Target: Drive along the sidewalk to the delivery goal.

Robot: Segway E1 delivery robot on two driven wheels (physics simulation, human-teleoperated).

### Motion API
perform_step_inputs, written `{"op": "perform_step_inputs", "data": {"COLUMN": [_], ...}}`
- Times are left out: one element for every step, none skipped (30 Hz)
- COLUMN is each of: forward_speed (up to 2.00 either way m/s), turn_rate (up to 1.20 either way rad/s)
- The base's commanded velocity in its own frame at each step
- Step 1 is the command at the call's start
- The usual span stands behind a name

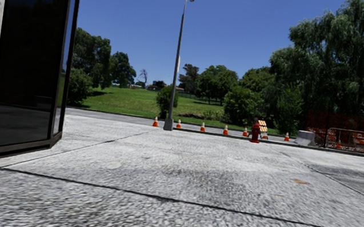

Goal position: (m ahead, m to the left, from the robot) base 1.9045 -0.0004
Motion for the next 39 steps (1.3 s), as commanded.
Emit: {"op": "perform_step_inputs", "data": {"forward_speed": [2.00,2.00,2.00,2.00,2.00,2.00,2.00,2.00,2.00,2.00,1.95,1.79,1.68,1.62,1.62,1.58,1.53,1.45,1.45,1.39,1.37,1.35,1.33,1.33,1.31,1.28,1.27,1.27,1.23,1.17,1.14,1.14,1.11,1.10,1.10,1.09,1.09,1.07,1.01], "turn_rate": [0.00,0.00,0.00,0.00,0.00,0.00,0.00,0.00,0.00,0.00,0.00,0.00,0.00,0.00,0.00,0.00,0.00,0.00,0.00,0.00,0.00,0.00,0.00,0.00,-0.01,-0.03,-0.08,-0.08,-0.12,-0.13,-0.13,-0.13,-0.12,-0.01,0.00,0.00,0.00,0.00,0.00]}}
